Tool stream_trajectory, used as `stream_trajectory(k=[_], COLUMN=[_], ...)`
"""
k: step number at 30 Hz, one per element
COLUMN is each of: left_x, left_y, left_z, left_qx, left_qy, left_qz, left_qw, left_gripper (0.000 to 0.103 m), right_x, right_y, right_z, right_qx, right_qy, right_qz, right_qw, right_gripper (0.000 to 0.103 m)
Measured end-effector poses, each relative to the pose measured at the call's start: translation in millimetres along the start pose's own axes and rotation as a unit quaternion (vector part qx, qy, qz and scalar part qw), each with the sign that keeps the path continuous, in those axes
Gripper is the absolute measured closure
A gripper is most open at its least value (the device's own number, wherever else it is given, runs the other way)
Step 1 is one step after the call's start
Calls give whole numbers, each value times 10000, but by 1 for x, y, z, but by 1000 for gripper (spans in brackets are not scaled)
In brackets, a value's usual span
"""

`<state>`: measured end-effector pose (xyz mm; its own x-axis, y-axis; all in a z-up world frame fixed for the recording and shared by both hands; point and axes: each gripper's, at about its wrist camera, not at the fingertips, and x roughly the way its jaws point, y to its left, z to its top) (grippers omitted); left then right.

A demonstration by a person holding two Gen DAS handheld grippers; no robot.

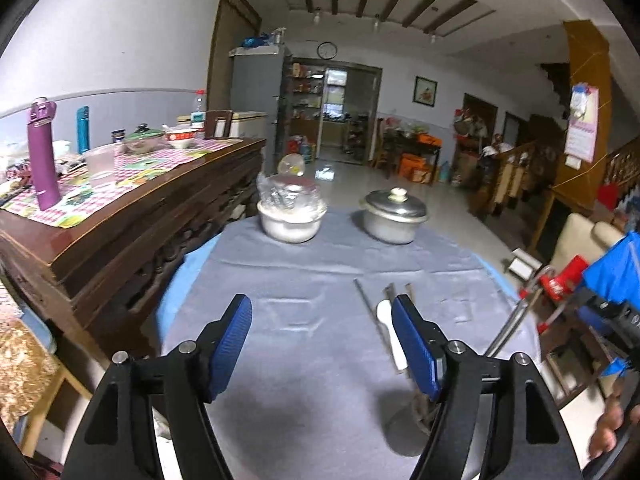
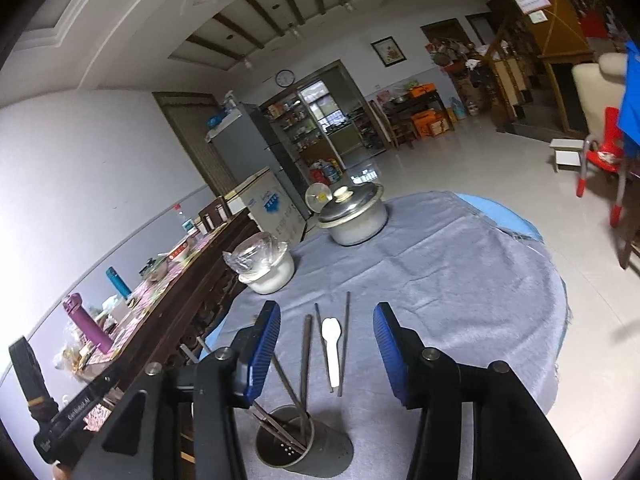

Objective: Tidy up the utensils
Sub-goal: 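Move both tools toward the white spoon and remaining chopsticks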

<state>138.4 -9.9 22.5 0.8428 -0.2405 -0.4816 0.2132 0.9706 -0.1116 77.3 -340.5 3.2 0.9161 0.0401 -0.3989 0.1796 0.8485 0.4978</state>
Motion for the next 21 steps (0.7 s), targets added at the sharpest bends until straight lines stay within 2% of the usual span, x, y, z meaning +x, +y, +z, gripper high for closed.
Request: stream_trajectory(k=[10,21], left_x=[13,33], left_y=[16,35], left_z=[-10,-22], left_qx=[12,-184], left_qy=[351,757], left_qz=[566,822], left_qw=[9978,9936], left_gripper=[30,30], right_x=[5,20], right_y=[2,-6], right_z=[-8,-13], right_qx=[-14,172], right_qy=[180,401], right_qz=[-53,-180], right_qw=[9998,9989], right_gripper=[51,51])
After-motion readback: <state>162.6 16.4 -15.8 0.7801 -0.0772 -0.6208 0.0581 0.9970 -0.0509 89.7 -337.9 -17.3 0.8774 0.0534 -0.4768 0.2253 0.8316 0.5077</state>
